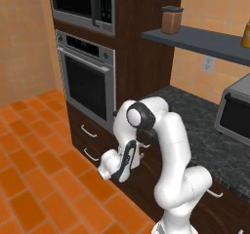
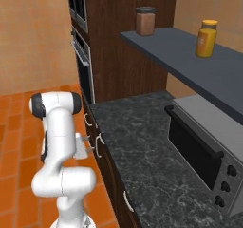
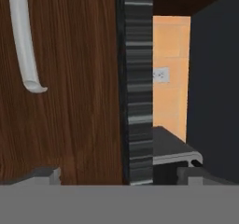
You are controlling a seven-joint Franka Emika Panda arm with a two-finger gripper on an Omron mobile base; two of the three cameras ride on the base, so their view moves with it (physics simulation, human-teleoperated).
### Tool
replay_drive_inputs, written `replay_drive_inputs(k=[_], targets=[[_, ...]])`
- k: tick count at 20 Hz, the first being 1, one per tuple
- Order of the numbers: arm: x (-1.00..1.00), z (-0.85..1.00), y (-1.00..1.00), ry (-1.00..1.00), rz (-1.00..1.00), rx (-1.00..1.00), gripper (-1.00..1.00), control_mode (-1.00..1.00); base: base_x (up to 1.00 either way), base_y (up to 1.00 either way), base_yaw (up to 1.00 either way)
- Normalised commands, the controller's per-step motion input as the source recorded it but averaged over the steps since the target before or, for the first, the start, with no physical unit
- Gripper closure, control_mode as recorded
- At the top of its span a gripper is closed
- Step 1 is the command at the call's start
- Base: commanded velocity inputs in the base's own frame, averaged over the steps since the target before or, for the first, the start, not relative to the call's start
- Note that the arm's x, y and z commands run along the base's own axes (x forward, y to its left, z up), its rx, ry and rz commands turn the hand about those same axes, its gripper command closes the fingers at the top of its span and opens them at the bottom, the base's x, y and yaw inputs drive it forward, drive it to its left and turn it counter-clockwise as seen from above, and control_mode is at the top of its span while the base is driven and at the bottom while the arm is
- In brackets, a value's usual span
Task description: Take a straw from the drawer in front and place it inside the glass cup on the dining counter.
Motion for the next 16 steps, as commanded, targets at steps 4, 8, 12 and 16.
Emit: replay_drive_inputs(k=[4,8,12,16], targets=[[0.23,0.01,-0.25,0.0,0.04,0.11,-1.0,-1.0,0.0,0.0,0.0],[0.28,0.07,-0.2,0.0,0.12,0.14,-1.0,-1.0,0.0,0.0,0.0],[0.37,0.0,-0.18,0.01,0.17,0.09,-1.0,-1.0,0.0,0.0,0.0],[0.44,-0.11,-0.1,0.07,0.16,0.04,-1.0,-1.0,0.0,0.0,0.0]])
